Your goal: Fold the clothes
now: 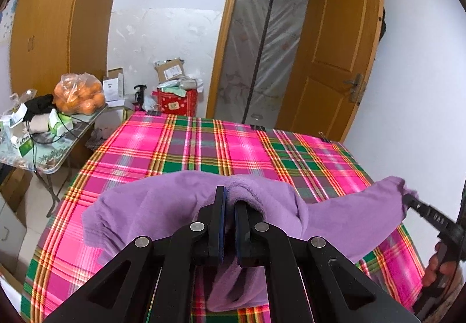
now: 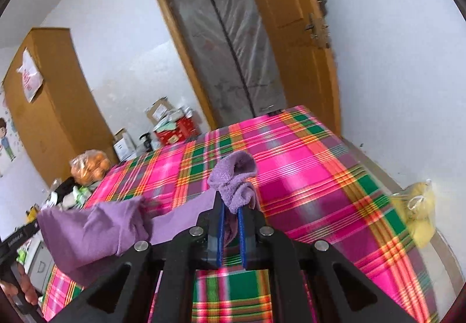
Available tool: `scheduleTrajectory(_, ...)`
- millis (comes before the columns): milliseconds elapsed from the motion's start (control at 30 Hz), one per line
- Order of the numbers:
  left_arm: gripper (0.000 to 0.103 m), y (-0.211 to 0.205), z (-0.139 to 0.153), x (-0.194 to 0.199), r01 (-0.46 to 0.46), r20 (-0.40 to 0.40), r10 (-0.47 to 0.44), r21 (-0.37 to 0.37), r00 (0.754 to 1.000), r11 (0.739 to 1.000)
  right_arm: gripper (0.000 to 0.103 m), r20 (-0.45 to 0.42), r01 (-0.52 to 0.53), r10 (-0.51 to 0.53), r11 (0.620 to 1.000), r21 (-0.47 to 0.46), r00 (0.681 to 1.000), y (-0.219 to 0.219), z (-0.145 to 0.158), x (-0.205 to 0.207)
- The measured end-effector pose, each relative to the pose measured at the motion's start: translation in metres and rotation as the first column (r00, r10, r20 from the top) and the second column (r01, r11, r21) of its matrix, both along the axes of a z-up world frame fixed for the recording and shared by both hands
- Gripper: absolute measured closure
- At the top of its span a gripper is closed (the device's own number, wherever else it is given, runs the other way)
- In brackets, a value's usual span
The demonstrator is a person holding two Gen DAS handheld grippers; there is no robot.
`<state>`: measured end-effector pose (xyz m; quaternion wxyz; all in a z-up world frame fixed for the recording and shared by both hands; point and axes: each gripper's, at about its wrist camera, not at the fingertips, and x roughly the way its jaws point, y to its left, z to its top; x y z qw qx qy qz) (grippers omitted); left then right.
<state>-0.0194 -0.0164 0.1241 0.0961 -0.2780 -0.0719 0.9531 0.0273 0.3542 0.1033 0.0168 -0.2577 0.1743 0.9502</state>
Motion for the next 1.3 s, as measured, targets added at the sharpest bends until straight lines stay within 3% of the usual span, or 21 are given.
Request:
scheduleTrajectory(667,0.098,0.035,-0.029,0.008,0.126,0.088,-0.123,-0.03,0.989,0.992,0.095,0.023,0.227,-0.227,0.973,0.038,0.974,0.078,-0.004,0.025)
scheduleTrajectory(867,0.098,0.043,-0.043,0.015,0.19,0.145,-0.183,-0.032,0.972,0.981,0.095,0.052,0.305,-0.307,0.951,0.047,0.95,0.1,-0.01,0.023)
scheduleTrajectory(1300,0.094,0.039,-0.071,0.029,0.293,0.25,-0.27,-0.06,0.93,0.954,0.093,0.189,0.327,-0.341,0.94,0.1,0.921,0.105,-0.044,0.015)
